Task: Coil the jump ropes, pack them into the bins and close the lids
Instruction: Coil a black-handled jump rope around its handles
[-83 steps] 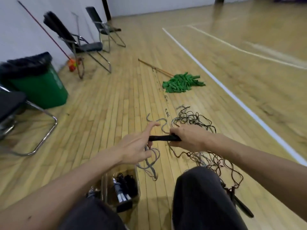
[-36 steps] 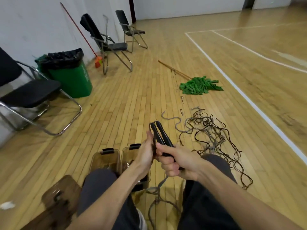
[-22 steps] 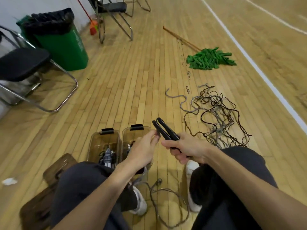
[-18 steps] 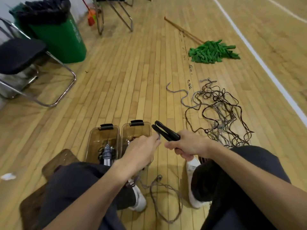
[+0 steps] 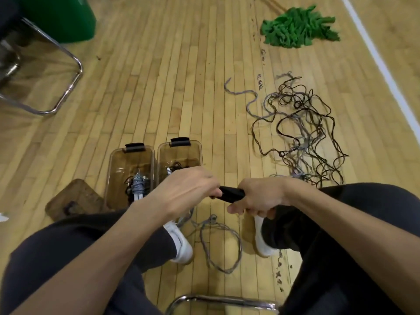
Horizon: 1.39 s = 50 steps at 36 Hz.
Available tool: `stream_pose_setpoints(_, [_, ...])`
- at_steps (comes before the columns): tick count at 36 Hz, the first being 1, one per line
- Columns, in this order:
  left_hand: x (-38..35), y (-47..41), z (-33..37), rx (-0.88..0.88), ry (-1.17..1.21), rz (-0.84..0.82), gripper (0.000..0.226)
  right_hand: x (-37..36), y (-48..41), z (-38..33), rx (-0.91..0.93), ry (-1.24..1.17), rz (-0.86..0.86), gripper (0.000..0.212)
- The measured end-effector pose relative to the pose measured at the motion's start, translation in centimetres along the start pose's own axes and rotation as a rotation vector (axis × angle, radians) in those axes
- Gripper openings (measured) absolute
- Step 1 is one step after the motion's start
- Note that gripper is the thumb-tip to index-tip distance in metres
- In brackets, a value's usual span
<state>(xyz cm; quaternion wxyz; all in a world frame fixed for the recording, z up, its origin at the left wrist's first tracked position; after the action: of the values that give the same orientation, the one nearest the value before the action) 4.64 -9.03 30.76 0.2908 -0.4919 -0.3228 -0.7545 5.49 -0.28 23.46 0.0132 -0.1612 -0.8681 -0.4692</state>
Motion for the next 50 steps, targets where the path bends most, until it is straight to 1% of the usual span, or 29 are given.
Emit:
stream_pose_setpoints(3, [-0.4,0.2,0.0,-0.003,0.074,-0.032,0.046,-0.7,0.3,-0.3,0.018,0.074,-0.030,0.026])
stream_pose_setpoints(5, [0.2,0.5,-0.2,-0.008,0.167,0.035,0.061,-0.8,0.6,-0.6,0.036,0.106,-0.023,0.027])
stream_pose_setpoints(6, [0.5,0.7,-0.4,-0.003,0.227,0.067,0.063,-0.9,0.8,-0.8,0.050,0.115,-0.019,0.028])
stream_pose_setpoints(8, [1.1,0.9,-1.0,0.029,0.358,0.114,0.057,-1.1,1.1,-1.2,0.075,0.126,-0.018,0.029])
stream_pose_setpoints(11, [1.7,0.9,-1.2,0.078,0.500,0.150,0.032,-1.6,1.4,-1.4,0.090,0.144,-0.040,0.030])
stream_pose_setpoints(13, [1.6,0.8,-1.1,0.114,0.561,0.124,0.020,-2.0,1.6,-1.6,0.094,0.170,-0.058,0.030])
stream_pose_setpoints(16, [1.1,0.6,-0.9,0.169,0.663,0.037,0.010,-2.6,2.0,-1.8,0.107,0.192,-0.084,0.032])
stream_pose_setpoints(18, [0.8,0.6,-0.8,0.191,0.751,-0.015,0.011,-2.9,2.5,-2.1,0.123,0.226,-0.083,0.036])
stream_pose_setpoints(21, [0.9,0.7,-0.3,0.187,0.889,-0.059,0.024,-2.9,3.5,-2.9,0.154,0.268,-0.062,0.041])
stream_pose_setpoints(22, [1.0,0.7,-0.1,0.180,0.931,-0.070,0.026,-2.9,3.8,-3.1,0.167,0.268,-0.056,0.043])
stream_pose_setpoints(25, [1.3,0.8,0.5,0.151,1.062,-0.087,0.014,-3.0,5.0,-3.8,0.216,0.229,-0.052,0.044])
stream_pose_setpoints(27, [1.5,0.8,0.9,0.125,1.127,-0.078,0.012,-2.9,5.7,-4.4,0.244,0.185,-0.031,0.046])
stream_pose_setpoints(29, [1.8,0.6,1.1,0.101,1.189,-0.066,0.013,-2.6,6.1,-4.9,0.268,0.163,0.005,0.054])
stream_pose_setpoints(34, [1.7,0.2,1.0,0.081,1.283,-0.040,0.033,-2.4,5.8,-5.1,0.267,0.129,0.062,0.072])
stream_pose_setpoints(38, [1.5,0.1,0.6,0.094,1.327,-0.015,0.021,-2.1,5.3,-5.0,0.275,0.097,0.086,0.079])
stream_pose_setpoints(41, [1.0,0.0,0.0,0.130,1.313,-0.006,0.015,-2.0,4.9,-4.8,0.277,0.062,0.089,0.084])
stream_pose_setpoints(43, [0.9,-0.2,-0.4,0.141,1.296,0.007,0.011,-1.7,4.6,-4.9,0.301,0.015,0.087,0.078])
stream_pose_setpoints(45, [1.2,-0.2,-0.5,0.145,1.342,0.026,0.010,-1.2,4.5,-5.2,0.334,-0.047,0.091,0.073])
stream_pose_setpoints(48, [1.7,-0.5,-0.6,0.171,1.457,0.080,0.017,-0.2,4.4,-5.9,0.399,-0.147,0.108,0.071])
stream_pose_setpoints(50, [2.0,-0.5,-1.1,0.205,1.472,0.159,0.024,0.5,4.4,-6.3,0.430,-0.194,0.130,0.071])
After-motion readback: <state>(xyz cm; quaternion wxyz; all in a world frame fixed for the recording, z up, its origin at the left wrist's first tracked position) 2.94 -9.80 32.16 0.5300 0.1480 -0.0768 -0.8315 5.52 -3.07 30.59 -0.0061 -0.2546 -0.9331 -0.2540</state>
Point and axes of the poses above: each hand's wrist, its own y-axis away from the middle knuckle, its own x-axis out of the back of the hand, z = x × y, the point moved 10 cm from there along -y, towards the middle knuckle, and after that the axes turned 1 degree about y, right-handed, at the moved point
